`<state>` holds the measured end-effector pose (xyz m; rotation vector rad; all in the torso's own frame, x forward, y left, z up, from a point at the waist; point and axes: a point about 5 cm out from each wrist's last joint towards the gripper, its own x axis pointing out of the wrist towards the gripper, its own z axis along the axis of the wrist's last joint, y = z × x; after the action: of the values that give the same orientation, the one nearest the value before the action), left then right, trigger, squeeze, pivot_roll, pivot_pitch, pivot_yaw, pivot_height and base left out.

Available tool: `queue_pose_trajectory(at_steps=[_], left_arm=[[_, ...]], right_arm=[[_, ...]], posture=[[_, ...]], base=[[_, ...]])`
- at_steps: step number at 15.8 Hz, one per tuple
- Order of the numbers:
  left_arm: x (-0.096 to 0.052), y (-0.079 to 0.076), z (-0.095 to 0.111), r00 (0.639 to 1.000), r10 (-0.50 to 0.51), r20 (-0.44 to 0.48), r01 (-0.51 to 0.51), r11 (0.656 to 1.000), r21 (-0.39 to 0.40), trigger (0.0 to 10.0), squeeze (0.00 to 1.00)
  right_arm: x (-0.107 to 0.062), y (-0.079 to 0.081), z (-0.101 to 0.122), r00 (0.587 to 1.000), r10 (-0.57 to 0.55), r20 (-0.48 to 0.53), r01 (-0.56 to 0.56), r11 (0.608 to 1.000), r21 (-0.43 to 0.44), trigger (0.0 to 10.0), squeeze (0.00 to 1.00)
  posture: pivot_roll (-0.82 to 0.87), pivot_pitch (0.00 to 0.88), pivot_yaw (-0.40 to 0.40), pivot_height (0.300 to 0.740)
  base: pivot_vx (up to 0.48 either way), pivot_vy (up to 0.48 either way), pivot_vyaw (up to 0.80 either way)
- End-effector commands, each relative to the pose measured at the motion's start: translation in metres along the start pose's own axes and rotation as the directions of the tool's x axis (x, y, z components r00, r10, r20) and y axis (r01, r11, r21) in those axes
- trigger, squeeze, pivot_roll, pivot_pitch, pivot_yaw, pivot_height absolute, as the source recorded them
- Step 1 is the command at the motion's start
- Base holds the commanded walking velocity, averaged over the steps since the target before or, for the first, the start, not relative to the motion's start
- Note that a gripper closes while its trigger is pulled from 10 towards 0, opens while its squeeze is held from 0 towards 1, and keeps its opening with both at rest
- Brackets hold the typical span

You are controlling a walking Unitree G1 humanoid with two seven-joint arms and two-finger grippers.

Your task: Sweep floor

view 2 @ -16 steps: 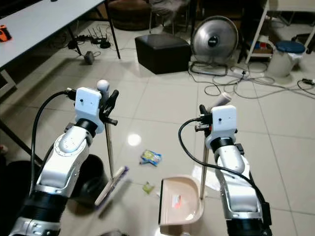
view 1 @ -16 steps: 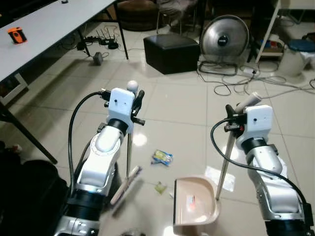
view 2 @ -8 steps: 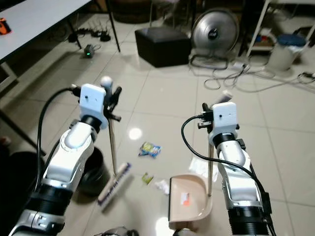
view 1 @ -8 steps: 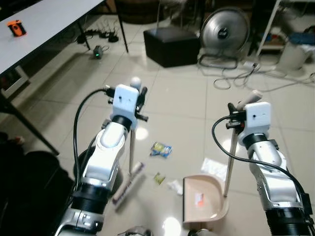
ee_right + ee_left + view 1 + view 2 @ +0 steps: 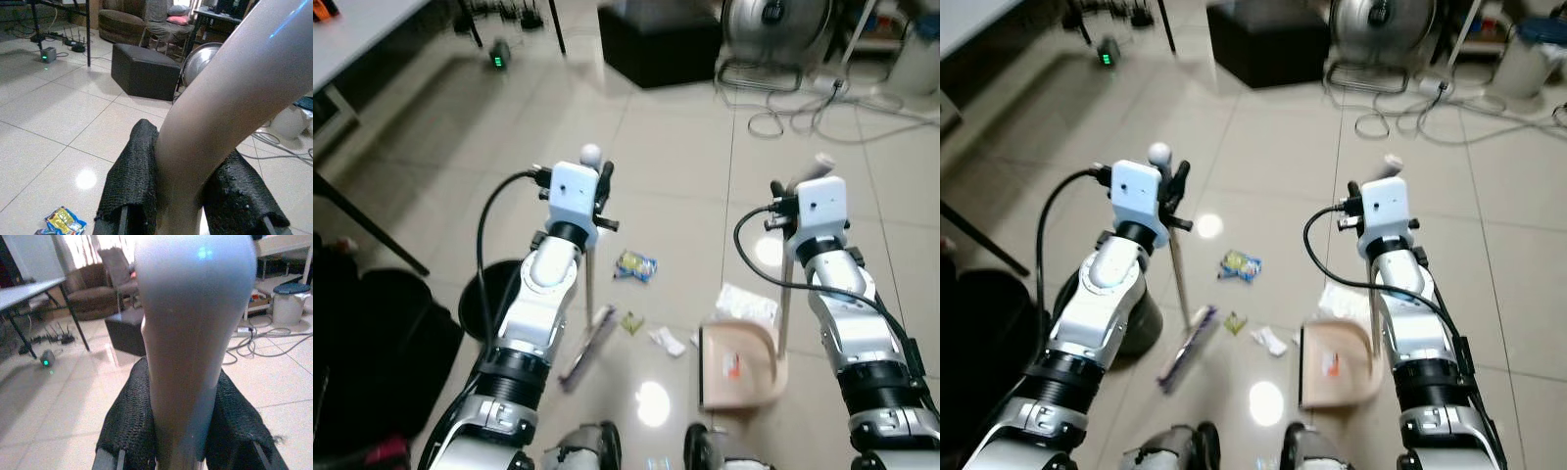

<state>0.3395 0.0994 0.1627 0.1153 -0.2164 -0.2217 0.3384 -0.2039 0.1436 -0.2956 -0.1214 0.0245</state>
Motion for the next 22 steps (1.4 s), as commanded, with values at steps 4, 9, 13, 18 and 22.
queue_pose_trajectory(at_steps=[4,9,13,18,22], left_arm=[[-0.003,0.001,0.004,0.996,0.034,0.085,-0.036,0.999,0.019,10.0,0.00],[-0.002,-0.001,0.008,0.992,0.020,0.124,-0.023,0.999,0.024,10.0,0.00],[0.001,0.001,0.007,0.991,0.031,0.131,-0.034,0.999,0.025,10.0,0.00],[0.008,-0.005,0.004,0.993,0.017,0.116,-0.019,1.000,0.020,10.0,0.00],[0.016,-0.022,0.003,0.996,0.009,0.090,-0.001,0.996,-0.092,10.0,0.00]], right_arm=[[0.014,0.013,0.007,0.995,0.017,0.096,-0.008,0.996,-0.086,10.0,0.00],[0.023,0.047,0.017,0.984,0.051,0.168,-0.047,0.998,-0.031,10.0,0.00],[0.021,0.086,0.017,0.976,0.135,0.170,-0.129,0.991,-0.045,10.0,0.00],[0.021,0.114,0.012,0.971,0.220,0.091,-0.218,0.975,-0.033,10.0,0.00],[0.011,0.145,0.017,0.946,0.301,0.117,-0.301,0.954,-0.019,10.0,0.00]], posture=[[0.03,0.347,0.063,0.740],[0.05,0.381,0.059,0.740],[0.05,0.385,0.058,0.740],[0.04,0.370,0.054,0.740],[0.02,0.355,0.049,0.740]], base=[[0.000,0.000,0.00],[0.000,0.000,0.00],[0.000,0.000,0.00],[0.000,0.000,0.00],[0.000,0.000,0.00]])
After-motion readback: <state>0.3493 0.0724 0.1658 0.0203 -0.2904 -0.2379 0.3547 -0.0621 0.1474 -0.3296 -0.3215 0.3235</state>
